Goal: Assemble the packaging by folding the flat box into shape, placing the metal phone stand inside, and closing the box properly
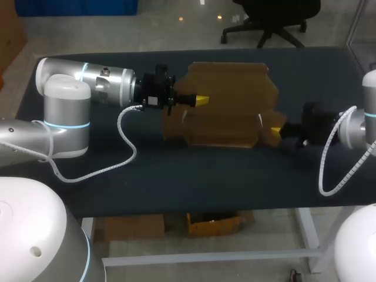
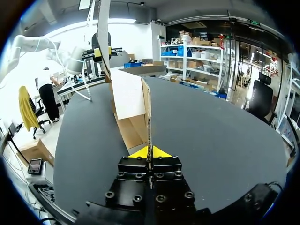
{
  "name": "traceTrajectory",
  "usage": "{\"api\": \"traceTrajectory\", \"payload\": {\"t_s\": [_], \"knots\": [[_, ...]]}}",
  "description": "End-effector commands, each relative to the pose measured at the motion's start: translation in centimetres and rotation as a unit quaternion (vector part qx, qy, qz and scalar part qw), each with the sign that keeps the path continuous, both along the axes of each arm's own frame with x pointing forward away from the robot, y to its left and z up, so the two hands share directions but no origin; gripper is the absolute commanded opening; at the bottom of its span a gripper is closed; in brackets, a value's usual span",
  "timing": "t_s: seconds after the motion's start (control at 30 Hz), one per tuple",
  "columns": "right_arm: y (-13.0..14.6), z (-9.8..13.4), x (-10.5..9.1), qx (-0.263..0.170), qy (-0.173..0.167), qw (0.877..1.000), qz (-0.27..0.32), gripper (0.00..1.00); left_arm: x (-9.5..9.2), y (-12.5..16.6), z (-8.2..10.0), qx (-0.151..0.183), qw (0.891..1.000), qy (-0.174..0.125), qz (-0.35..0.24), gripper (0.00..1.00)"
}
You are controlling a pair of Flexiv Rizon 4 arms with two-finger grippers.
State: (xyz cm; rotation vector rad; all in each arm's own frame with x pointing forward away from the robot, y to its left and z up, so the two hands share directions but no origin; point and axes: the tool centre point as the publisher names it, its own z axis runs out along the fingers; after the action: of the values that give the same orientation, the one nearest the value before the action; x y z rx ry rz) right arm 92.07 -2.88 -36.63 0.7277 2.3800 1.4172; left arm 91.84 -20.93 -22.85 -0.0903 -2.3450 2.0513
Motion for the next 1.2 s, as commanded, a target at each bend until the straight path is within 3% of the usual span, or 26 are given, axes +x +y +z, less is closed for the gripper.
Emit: {"api": "traceTrajectory", "payload": {"t_s": [0.03,1.2], "knots": [[0.2,-0.1,-0.6,0.002,-0.005,1.000,-0.010,0.00,-0.1,0.0,-0.2,0.000,1.000,0.000,0.001,0.00],[1.4,-0.9,-1.2,-0.001,0.019,0.992,-0.128,0.00,-0.1,0.0,-0.2,0.000,1.000,0.000,0.001,0.00]]}}
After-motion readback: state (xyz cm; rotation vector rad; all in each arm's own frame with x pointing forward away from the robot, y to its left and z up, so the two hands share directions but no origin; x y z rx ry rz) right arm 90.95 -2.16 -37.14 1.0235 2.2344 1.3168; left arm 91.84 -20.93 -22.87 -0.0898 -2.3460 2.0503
